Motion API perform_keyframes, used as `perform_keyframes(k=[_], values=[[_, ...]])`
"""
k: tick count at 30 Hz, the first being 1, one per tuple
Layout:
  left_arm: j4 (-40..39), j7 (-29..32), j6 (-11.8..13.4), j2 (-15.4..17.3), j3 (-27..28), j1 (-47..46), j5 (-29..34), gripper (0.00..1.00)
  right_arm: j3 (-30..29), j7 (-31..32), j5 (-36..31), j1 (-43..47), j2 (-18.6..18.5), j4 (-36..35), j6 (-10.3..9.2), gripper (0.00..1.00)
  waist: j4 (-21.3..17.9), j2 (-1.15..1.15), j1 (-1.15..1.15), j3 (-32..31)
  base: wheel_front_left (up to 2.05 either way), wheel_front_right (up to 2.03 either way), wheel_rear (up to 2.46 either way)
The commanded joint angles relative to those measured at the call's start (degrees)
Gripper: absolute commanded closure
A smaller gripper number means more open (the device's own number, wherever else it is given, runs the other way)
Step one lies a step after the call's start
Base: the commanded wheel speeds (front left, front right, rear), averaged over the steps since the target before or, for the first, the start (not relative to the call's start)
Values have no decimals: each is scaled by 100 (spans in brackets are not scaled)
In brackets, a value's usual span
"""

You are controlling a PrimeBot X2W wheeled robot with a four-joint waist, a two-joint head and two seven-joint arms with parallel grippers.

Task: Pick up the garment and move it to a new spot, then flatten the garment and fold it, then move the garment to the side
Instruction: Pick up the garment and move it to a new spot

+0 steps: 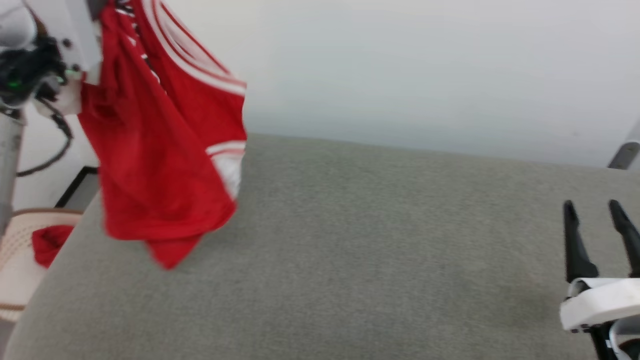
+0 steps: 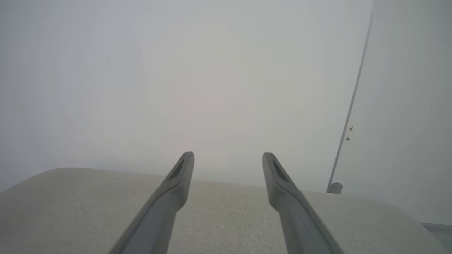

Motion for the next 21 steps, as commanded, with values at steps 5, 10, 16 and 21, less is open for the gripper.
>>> perform_keyframes(k=[5,10,16,21], values=[[-565,260,186,-71,24,275,-216,100,-321,67,-163,85,-29,-57,0,0,-526,0,0,33,0,0,0],[-1135,493,445,-144,-8,534,-342,100,-606,113,-253,116,-28,-30,0,0,-902,0,0,100,0,0,0],[-1694,782,727,-247,-148,915,-433,100,-899,140,-334,144,48,-13,0,0,-1288,0,0,224,0,0,0],[-1978,944,864,-410,-354,1358,-505,100,-1044,123,-382,147,112,78,0,0,-1521,0,0,395,0,0,0]])
